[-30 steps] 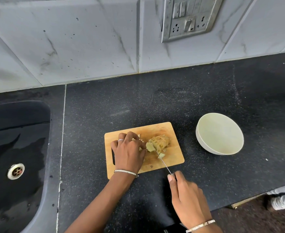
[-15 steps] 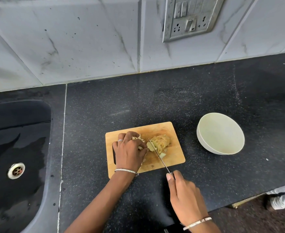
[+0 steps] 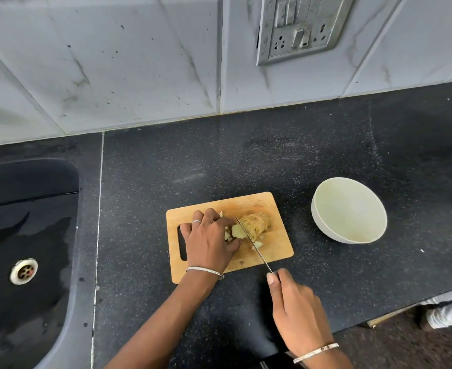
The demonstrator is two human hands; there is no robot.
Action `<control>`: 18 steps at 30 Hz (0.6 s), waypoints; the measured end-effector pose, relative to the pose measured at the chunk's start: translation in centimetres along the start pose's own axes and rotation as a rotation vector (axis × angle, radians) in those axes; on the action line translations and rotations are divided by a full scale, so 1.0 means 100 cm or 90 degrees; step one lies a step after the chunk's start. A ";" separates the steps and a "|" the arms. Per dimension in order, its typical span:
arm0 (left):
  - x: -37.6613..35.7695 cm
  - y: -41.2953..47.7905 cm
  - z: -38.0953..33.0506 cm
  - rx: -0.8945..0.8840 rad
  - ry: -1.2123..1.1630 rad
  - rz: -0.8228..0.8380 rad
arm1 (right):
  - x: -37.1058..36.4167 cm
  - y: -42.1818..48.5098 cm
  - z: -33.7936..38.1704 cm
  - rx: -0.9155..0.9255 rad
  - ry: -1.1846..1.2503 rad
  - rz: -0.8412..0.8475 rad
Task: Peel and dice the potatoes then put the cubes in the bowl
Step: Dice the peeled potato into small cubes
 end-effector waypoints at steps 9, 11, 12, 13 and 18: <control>0.000 0.000 -0.001 0.002 -0.003 0.010 | 0.002 0.002 -0.006 -0.011 -0.040 0.001; 0.001 0.000 0.000 0.005 -0.006 0.014 | 0.002 0.003 -0.008 -0.013 -0.041 0.011; 0.001 0.001 0.001 0.006 -0.007 0.019 | 0.001 0.003 -0.009 -0.010 -0.037 0.016; 0.001 0.001 0.001 0.008 -0.008 0.027 | 0.001 0.004 -0.010 -0.006 -0.034 0.020; 0.005 0.002 0.004 0.048 -0.052 0.031 | -0.002 0.005 -0.014 -0.002 -0.030 0.018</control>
Point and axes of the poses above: each hand's wrist, its own y-axis towards the middle knuckle, its own x-axis out of the back of the hand, z = x × y, the point moved 4 cm from there along y, towards the middle knuckle, and after that the axes turned 5 degrees about -z, right-handed, at the moved point
